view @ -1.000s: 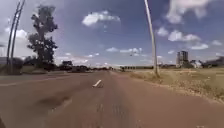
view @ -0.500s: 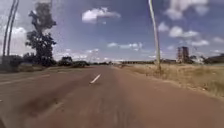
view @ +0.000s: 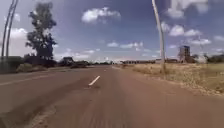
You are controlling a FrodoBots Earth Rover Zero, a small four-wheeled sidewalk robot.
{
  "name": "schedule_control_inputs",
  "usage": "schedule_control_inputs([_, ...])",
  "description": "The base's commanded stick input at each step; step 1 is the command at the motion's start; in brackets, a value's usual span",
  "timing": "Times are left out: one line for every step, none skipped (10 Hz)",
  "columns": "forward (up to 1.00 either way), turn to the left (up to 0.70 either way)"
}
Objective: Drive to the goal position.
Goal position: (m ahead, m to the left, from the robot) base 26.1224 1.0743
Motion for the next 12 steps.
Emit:
schedule_control_inputs([0.85,0.02])
schedule_control_inputs([0.85,0.02])
schedule_control_inputs([0.85,0.02])
schedule_control_inputs([0.85,0.02])
schedule_control_inputs([0.85,0.02])
schedule_control_inputs([0.85,0.02])
schedule_control_inputs([0.85,0.02])
schedule_control_inputs([0.85,0.02])
schedule_control_inputs([0.85,0.02])
schedule_control_inputs([0.85,0.02])
schedule_control_inputs([0.85,0.02])
schedule_control_inputs([0.85,0.02])
